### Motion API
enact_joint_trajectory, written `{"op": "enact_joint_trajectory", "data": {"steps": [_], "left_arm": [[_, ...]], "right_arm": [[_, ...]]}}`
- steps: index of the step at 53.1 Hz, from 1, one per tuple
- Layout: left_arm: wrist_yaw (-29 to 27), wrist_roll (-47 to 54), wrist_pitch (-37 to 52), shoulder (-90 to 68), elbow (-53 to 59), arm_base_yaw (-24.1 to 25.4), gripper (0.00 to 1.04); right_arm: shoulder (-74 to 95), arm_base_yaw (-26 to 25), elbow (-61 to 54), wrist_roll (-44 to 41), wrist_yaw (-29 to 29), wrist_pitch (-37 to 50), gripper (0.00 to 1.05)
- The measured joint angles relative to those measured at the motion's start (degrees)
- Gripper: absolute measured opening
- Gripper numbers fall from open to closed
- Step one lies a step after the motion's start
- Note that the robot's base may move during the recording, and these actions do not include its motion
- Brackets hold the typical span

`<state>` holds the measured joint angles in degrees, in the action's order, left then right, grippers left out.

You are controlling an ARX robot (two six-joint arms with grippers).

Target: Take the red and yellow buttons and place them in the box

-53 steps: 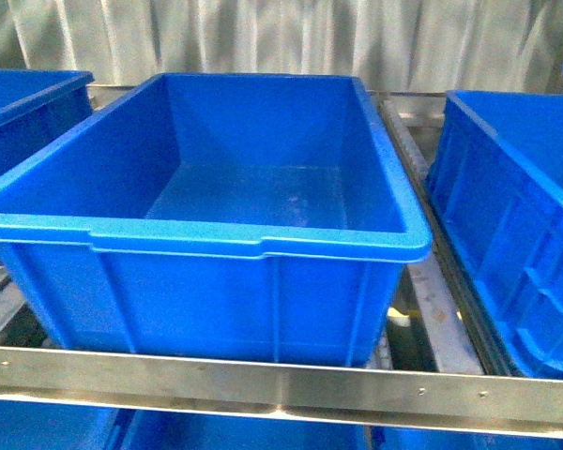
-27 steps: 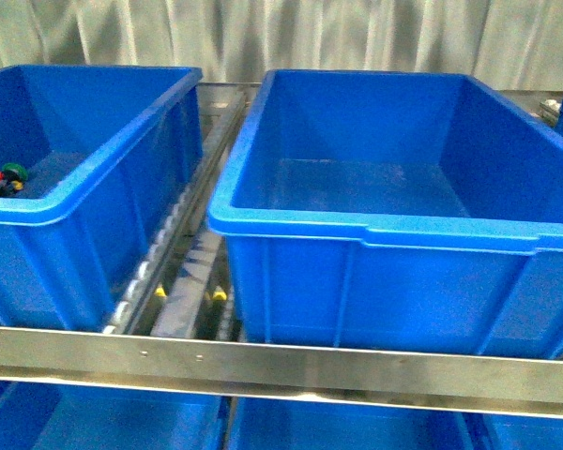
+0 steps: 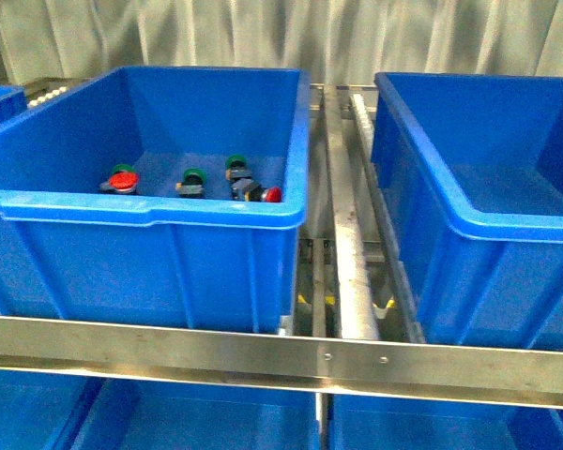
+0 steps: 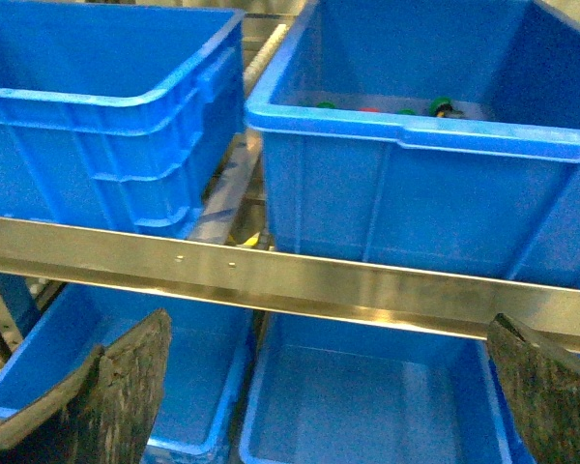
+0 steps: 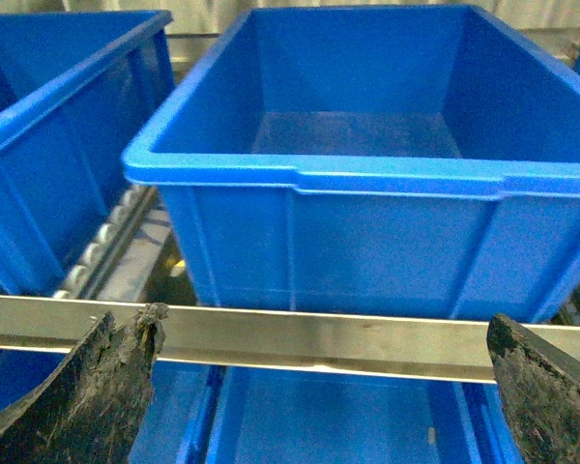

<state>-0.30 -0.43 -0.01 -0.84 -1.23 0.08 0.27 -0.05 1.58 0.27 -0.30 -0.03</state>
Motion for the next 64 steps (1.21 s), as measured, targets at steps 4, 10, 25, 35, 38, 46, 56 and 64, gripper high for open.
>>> {"op": "enact_joint_trajectory", "data": {"steps": [4, 10, 25, 35, 38, 46, 56, 64], "left_arm": [[0.0, 0.0, 0.0, 0.0, 0.0, 0.0, 0.97], [0.1, 0.0, 0.0, 0.0, 0.0, 0.0, 0.97], [0.3, 0.0, 0.0, 0.0, 0.0, 0.0, 0.97], [0.3, 0.0, 0.0, 0.0, 0.0, 0.0, 0.97], [0.3, 0.0, 0.0, 0.0, 0.0, 0.0, 0.97], [-4.4, -4.0, -6.4, -8.0, -4.2, -2.0, 0.97], [-1.5, -4.0, 5.6, -25.8, -16.2, 0.2, 0.97], [-4.1, -0.3, 8.5, -42.4, -30.8, -1.1, 0.97]], "right_arm": [[0.0, 0.0, 0.0, 0.0, -0.2, 0.0, 0.99], [0.0, 0.0, 0.0, -0.1, 0.0, 0.0, 0.99], [-0.1, 0.0, 0.0, -0.1, 0.2, 0.0, 0.99], [0.0, 0.0, 0.0, -0.1, 0.3, 0.0, 0.99], [-0.1, 0.0, 0.0, -0.1, 0.3, 0.0, 0.99], [0.0, 0.0, 0.0, -0.1, 0.3, 0.0, 0.99], [0.0, 0.0, 0.0, -0.1, 0.3, 0.0, 0.99], [0.0, 0.0, 0.0, -0.1, 0.3, 0.0, 0.99]]}}
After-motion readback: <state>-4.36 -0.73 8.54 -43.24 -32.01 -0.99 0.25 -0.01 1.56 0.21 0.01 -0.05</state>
